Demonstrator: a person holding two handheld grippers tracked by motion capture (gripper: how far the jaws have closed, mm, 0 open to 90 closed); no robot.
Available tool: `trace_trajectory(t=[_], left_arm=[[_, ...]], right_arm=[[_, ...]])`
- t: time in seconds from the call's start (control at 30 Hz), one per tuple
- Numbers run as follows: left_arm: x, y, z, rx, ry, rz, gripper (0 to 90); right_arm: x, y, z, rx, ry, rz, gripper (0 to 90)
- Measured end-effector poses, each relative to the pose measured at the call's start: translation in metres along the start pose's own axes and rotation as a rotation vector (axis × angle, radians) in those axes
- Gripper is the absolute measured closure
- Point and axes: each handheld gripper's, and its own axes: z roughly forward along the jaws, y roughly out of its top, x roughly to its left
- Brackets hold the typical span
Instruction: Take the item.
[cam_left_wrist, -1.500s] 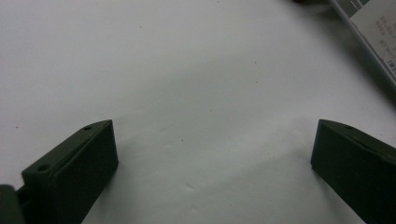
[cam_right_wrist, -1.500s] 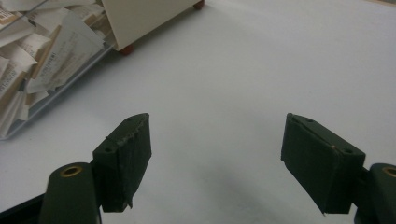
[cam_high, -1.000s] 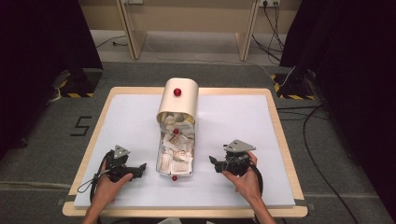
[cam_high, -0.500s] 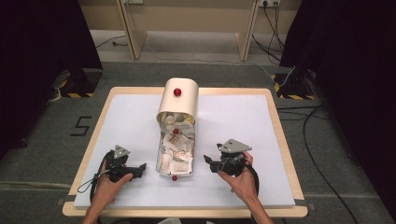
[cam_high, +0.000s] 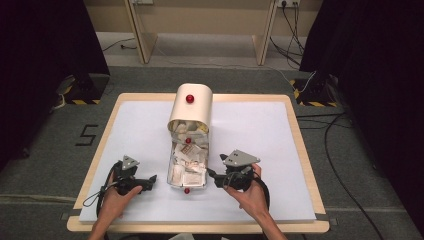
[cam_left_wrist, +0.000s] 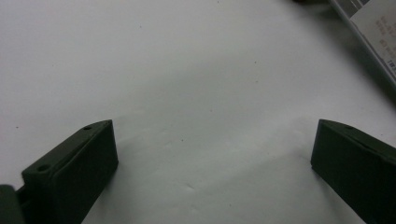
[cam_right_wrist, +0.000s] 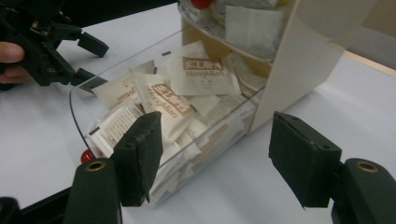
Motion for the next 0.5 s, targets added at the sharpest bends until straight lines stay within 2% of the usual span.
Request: trace_trajectory(t=[0.33, 0.5], left_arm=[[0.0, 0.0, 0.0, 0.0, 0.0, 0.0, 0.0], [0.0, 0.0, 0.0, 0.0, 0.0, 0.0, 0.0]], right_arm=[[0.015, 0.011, 0.015, 0.001, 0.045, -0.034, 37.6], [0.018, 0.015, 0.019, 0.001, 0.054, -0.043, 38.3]])
